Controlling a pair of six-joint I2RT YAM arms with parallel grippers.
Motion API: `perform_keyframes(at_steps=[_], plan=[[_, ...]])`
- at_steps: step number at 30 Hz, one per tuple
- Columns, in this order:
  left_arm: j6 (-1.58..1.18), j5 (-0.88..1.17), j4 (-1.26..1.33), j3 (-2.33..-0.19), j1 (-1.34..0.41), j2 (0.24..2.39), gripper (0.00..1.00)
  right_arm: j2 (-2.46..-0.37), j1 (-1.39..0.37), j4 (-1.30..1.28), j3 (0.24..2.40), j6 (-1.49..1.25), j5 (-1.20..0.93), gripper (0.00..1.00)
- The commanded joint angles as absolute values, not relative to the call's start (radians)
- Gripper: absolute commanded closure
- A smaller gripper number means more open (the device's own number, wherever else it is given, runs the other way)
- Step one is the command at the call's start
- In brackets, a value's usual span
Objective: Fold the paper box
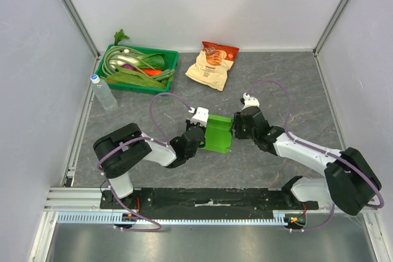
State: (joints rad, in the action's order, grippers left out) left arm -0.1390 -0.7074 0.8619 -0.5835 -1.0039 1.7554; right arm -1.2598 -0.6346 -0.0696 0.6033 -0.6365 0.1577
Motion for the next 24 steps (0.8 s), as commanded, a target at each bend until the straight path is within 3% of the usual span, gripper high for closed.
perform_keyframes(at_steps=[1, 14, 24], plan=[[-0.103, -0.736, 0.907, -0.588, -1.008, 1.749, 0.98, -1.295, -0.663, 0.040, 0.603, -0.657, 0.210, 0.60], [-0.143, -0.637, 1.055, -0.448, -0.988, 1.672, 0.98, -1.319, -0.698, 0.003, 0.612, -0.672, 0.313, 0.68], [-0.164, -0.632, 0.991, -0.463, -0.988, 1.661, 0.98, -1.319, -0.729, 0.002, 0.603, -0.667, 0.333, 0.70]])
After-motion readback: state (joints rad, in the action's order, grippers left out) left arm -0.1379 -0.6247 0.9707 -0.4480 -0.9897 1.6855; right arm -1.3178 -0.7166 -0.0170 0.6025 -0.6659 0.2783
